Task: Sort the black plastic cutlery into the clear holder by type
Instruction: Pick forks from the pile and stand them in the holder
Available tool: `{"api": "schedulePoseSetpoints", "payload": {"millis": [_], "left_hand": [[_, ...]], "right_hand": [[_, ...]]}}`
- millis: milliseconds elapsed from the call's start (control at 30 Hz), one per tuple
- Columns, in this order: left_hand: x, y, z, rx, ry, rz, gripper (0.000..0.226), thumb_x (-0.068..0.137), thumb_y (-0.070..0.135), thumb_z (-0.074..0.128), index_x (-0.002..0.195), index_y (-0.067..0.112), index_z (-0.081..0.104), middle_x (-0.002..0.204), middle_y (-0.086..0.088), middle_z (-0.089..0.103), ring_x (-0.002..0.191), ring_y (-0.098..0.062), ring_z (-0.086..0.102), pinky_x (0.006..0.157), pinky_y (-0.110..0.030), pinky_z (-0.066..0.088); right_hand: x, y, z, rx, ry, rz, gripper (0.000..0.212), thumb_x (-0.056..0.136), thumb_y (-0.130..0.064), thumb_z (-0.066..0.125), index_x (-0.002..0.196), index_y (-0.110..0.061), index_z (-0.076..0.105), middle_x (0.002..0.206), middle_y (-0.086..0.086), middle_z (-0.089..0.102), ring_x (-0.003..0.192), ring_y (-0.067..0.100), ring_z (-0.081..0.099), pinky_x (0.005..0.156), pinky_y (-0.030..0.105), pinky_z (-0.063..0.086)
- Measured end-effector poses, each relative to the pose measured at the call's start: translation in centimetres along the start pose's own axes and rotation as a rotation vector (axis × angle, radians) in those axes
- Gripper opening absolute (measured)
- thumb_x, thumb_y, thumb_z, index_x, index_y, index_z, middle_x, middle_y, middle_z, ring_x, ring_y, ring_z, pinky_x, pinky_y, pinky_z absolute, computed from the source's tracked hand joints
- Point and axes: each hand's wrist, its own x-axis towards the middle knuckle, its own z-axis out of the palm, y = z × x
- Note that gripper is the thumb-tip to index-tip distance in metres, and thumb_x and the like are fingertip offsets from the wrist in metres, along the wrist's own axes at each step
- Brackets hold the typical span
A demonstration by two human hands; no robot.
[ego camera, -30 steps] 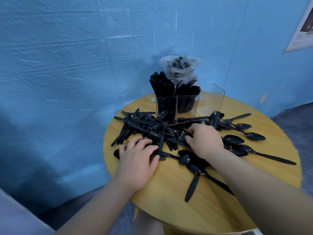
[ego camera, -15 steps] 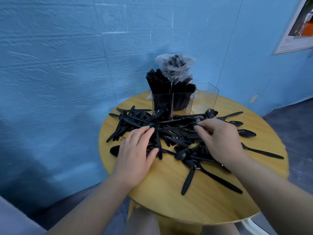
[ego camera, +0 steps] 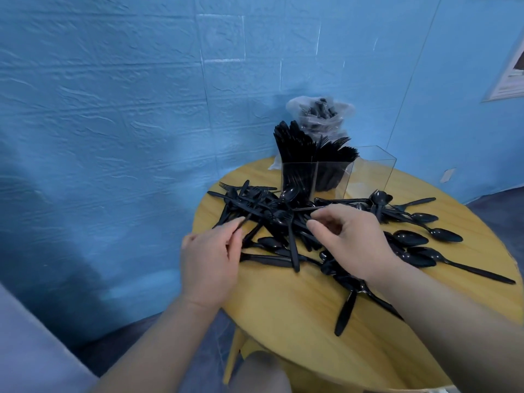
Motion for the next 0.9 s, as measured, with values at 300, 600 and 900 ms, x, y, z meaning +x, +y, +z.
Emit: {"api": "schedulePoseSetpoints", "payload": {"millis": [300, 600, 900], "left_hand": [[1.2, -3.2, -0.9, 0.137, -0.269, -0.246, 0.028, 0.1, 0.035, 0.037, 0.095, 0.02, 0.06, 0.08, 0.008, 0.055, 0.072, -0.017, 0.048, 0.061, -0.033, 0.032], [-0.1, -1.4, -1.0, -0.007, -0.431, -0.194, 0.024, 0.097, 0.041, 0.044, 0.092, 0.025, 0.062, 0.061, 0.005, 0.057, 0.06, -0.008, 0.054, 0.057, -0.027, 0.043], [0.9, -1.7, 0.3, 0.101, -0.313, -0.307, 0.025, 0.098, 0.044, 0.036, 0.092, 0.026, 0.053, 0.074, 0.009, 0.054, 0.07, -0.015, 0.051, 0.062, -0.033, 0.039]], "right_hand": [[1.7, -1.5, 4.6, -0.351, -0.305, -0.357, 0.047, 0.08, -0.06, 0.053, 0.11, -0.028, 0.069, 0.1, -0.014, 0.058, 0.096, 0.013, 0.037, 0.083, 0.022, 0.036], [0.3, 0.2, 2.7, -0.385, -0.4, -0.313, 0.026, 0.082, -0.052, 0.059, 0.088, -0.032, 0.075, 0.086, -0.02, 0.043, 0.094, 0.01, 0.035, 0.079, 0.017, 0.036], [2.5, -2.6, 5.5, -0.435, -0.322, -0.279, 0.024, 0.095, -0.037, 0.05, 0.101, -0.028, 0.071, 0.093, -0.006, 0.05, 0.093, 0.017, 0.037, 0.082, 0.021, 0.036]]}}
